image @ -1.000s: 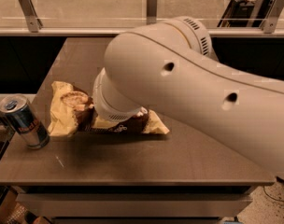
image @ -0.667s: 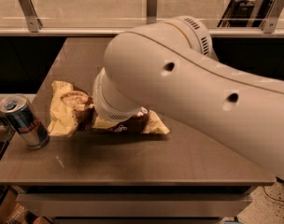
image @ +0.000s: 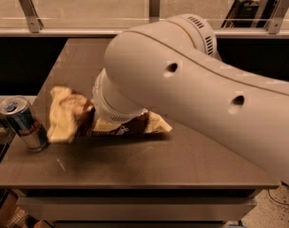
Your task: Move brown chip bag near redbull can
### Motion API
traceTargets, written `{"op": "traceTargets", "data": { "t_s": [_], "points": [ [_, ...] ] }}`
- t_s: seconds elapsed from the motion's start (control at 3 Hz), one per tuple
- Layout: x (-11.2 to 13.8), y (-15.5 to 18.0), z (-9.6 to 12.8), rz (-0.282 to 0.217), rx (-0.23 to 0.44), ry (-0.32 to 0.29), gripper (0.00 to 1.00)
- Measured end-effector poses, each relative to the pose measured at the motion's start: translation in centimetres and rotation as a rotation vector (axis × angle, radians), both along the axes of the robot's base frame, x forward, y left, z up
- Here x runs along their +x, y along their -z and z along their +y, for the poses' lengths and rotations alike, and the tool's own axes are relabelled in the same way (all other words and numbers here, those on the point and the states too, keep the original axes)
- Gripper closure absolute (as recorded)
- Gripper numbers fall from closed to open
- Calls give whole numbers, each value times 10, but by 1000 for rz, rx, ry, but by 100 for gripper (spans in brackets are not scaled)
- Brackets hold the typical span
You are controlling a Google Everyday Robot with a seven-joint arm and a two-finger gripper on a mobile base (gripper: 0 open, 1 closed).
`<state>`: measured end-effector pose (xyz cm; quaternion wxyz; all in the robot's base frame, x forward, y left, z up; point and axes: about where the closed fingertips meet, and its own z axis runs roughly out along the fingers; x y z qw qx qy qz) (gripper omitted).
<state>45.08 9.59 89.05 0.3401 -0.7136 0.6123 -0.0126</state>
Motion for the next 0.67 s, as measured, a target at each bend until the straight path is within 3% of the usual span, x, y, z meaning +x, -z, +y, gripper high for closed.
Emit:
{"op": "traceTargets", "data": {
  "t_s": [0.33, 0.67],
  "points": [
    [-1, -2, 1, -3, 0, -1, 0],
    [-1, -2, 1, -4, 0, -1, 0]
  ]
}}
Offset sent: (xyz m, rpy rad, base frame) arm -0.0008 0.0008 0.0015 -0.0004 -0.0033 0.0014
